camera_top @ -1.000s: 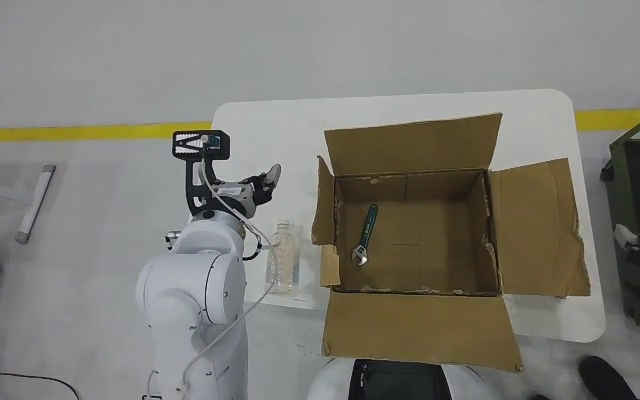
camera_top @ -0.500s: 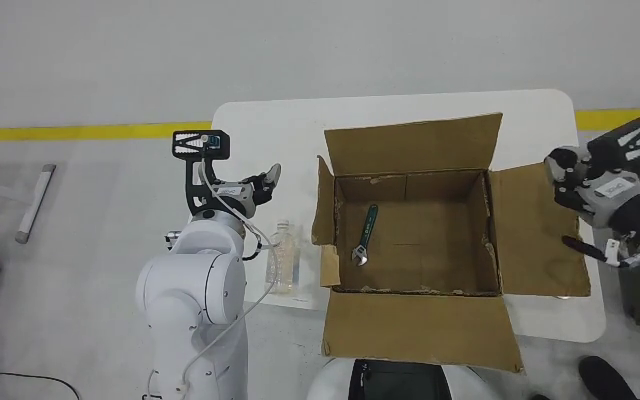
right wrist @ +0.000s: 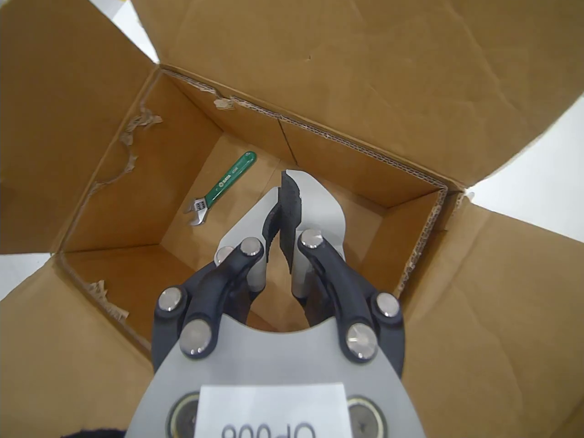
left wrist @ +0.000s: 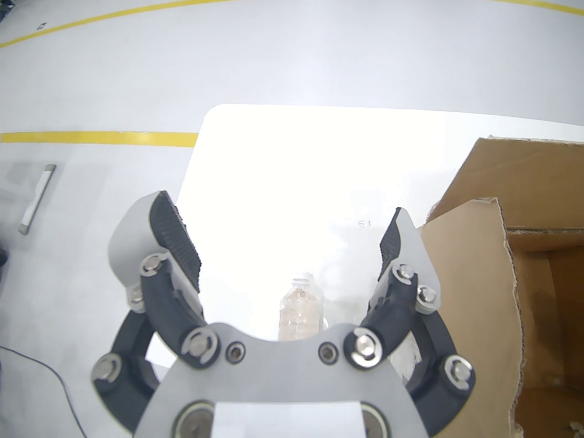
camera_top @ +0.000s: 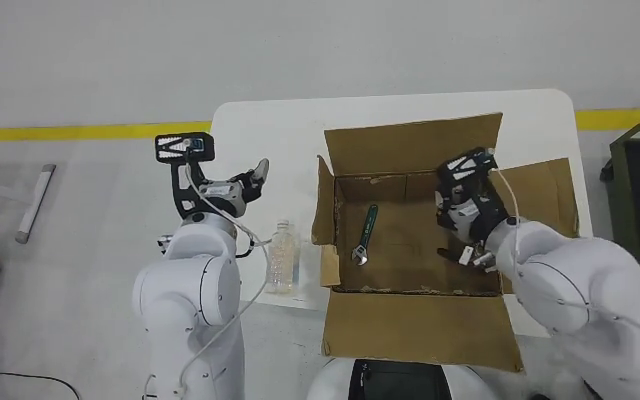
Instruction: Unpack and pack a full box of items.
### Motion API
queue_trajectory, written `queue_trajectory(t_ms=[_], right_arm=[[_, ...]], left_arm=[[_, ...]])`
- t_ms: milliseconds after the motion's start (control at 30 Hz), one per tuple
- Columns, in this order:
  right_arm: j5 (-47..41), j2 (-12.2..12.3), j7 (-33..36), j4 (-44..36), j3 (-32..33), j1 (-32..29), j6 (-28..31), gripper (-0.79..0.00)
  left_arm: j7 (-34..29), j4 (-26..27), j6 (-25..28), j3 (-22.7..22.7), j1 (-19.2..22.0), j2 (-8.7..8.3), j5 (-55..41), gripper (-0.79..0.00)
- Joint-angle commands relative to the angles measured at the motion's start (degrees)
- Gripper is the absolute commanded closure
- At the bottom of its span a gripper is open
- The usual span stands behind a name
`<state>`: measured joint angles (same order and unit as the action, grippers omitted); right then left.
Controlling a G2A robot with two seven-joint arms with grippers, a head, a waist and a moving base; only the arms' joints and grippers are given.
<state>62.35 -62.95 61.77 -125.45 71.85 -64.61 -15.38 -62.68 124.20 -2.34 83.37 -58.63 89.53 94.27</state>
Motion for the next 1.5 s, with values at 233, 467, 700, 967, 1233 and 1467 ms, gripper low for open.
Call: queue_trajectory(t_ms=[233, 467, 700, 967, 1233, 1467], right_arm=[[0.93, -0.47, -0.28, 2.71, -2.91, 1.22, -2.32, 0.000], [-1.45, -0.89, -4.78, 3.58, -2.76, -0.35, -4.34, 0.000], [-2.65, -3.94, -11.60, 9.75, -13.56, 5.09, -15.49, -0.009], [-5.21, -8.59, -13.68, 19.33, -23.77, 13.92, -30.86, -0.117], [-7.12, -11.12, -13.98, 26.01, -26.77, 16.84, -34.79, -0.154], [-7.37, -11.77, -13.56, 27.27, -27.00, 16.70, -34.84, -0.699]], left_arm=[[0.59, -0.30, -0.74, 0.30, 0.14, -0.05, 0.72, -0.785], [0.59, -0.30, -0.74, 0.30, 0.14, -0.05, 0.72, -0.785], [0.59, -0.30, -0.74, 0.30, 0.14, -0.05, 0.72, -0.785], [0.59, -0.30, -0.74, 0.30, 0.14, -0.05, 0.72, -0.785], [0.59, -0.30, -0.74, 0.30, 0.14, -0.05, 0.72, -0.785], [0.59, -0.30, -0.74, 0.30, 0.14, -0.05, 0.72, -0.785]])
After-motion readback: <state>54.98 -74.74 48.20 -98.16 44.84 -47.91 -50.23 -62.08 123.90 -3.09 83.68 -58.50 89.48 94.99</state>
